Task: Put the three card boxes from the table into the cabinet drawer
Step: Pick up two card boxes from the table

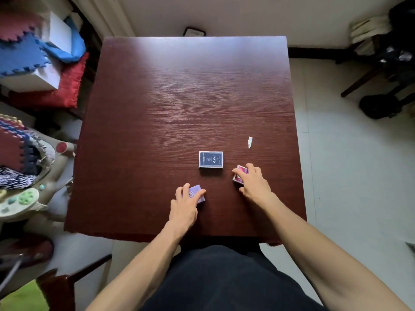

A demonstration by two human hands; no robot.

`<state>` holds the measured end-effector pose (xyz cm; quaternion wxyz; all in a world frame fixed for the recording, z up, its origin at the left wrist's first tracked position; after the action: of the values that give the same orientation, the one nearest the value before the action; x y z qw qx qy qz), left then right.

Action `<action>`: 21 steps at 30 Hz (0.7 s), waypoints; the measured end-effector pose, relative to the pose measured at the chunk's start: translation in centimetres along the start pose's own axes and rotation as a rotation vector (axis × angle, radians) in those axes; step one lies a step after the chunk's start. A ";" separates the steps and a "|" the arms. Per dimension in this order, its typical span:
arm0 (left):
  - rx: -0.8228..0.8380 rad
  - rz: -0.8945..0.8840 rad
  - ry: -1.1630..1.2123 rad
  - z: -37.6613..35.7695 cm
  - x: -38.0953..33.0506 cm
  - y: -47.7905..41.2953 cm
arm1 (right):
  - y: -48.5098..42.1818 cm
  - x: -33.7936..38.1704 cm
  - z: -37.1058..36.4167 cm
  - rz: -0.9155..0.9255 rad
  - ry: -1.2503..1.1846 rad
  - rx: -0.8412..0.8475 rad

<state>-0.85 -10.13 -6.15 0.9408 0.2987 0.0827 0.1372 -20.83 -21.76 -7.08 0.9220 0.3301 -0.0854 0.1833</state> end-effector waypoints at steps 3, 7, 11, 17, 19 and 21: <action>-0.009 -0.007 -0.002 0.0 0.0 -0.4 | -0.3 -0.1 0.3 0.018 -0.002 -0.030; -0.029 -0.003 0.048 -0.1 0.0 -0.8 | -0.6 -0.1 0.6 0.002 -0.042 -0.052; -0.024 0.016 0.099 0.0 -0.1 -0.9 | -0.6 0.0 0.7 -0.046 -0.093 -0.054; 0.027 0.061 0.394 0.5 1.0 0.1 | 2.6 -1.1 -0.2 -0.165 -0.502 -0.166; 0.055 0.089 0.545 0.5 2.1 1.0 | 4.6 -1.6 -0.8 -0.219 -0.693 -0.221; 0.126 0.128 0.790 0.1 3.3 2.2 | 6.9 -2.0 -2.2 -0.312 -0.990 -0.240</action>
<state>1.86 -7.45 -4.96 0.8059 0.2846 0.4277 0.2943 -25.30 -15.91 -5.34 0.8190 0.2781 -0.4805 -0.1448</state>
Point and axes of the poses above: each hand's wrist, its own y-axis away from the middle knuckle, its own z-axis out of the back of the hand, x = y × z, the point moved 7 cm from there along -y, towards the middle knuckle, and after that the axes turned 6 degrees about z, right-handed, at the moved point
